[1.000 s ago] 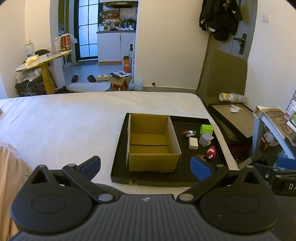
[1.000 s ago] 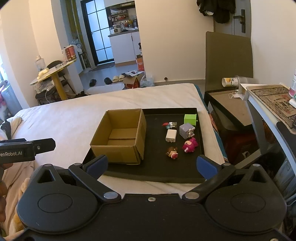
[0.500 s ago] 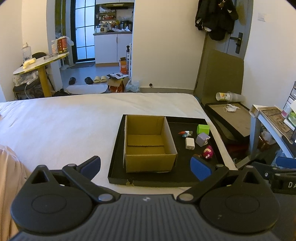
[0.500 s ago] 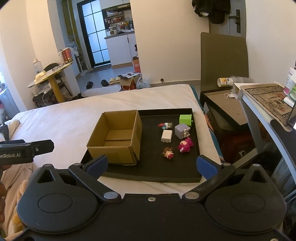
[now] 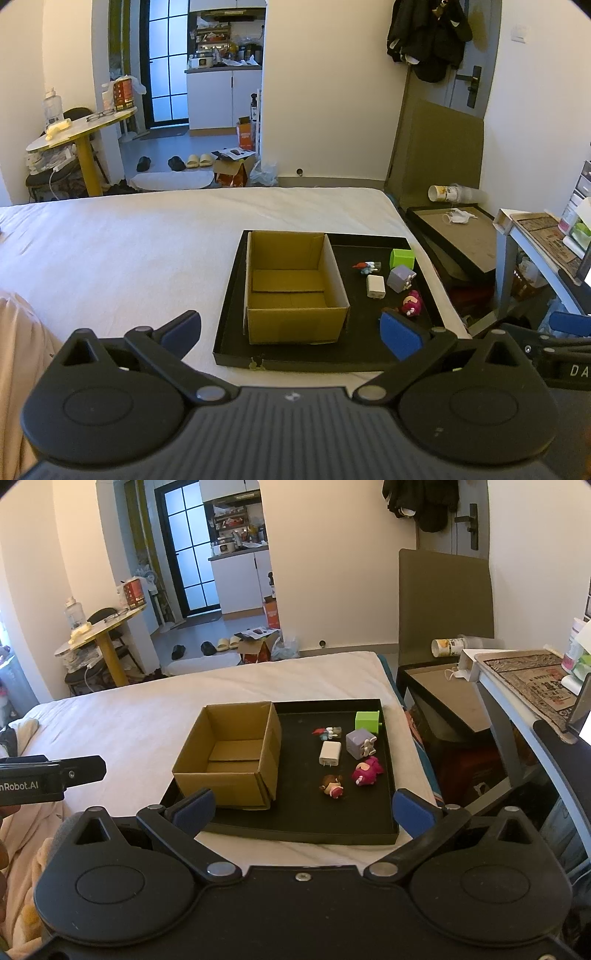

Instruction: Organize rigid objects

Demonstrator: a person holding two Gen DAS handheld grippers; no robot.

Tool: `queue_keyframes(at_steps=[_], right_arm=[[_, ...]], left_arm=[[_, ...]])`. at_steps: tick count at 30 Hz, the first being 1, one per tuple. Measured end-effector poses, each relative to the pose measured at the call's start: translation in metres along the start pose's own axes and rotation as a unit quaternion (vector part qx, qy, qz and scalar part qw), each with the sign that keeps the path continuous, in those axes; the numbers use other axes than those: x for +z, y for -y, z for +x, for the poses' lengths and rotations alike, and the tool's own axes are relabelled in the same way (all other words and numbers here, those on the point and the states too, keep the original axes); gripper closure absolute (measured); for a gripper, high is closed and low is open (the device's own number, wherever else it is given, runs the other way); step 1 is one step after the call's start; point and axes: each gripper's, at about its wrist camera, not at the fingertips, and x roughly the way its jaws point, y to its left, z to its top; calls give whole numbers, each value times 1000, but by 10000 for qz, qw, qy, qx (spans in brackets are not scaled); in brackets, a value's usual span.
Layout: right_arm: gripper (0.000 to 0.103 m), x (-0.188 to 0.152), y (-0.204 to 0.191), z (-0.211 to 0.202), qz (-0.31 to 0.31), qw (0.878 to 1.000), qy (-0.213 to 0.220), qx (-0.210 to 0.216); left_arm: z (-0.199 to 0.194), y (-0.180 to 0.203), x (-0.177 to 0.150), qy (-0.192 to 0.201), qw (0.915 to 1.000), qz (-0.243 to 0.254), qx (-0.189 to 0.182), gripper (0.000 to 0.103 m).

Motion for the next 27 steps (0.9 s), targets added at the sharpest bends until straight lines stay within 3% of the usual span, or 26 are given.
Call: queue_keyframes(at_steps=[27], right_arm=[[0, -5, 6, 6, 56, 9999, -91, -49]], left_arm=[[8, 1, 0, -125, 9999, -54, -20, 0]])
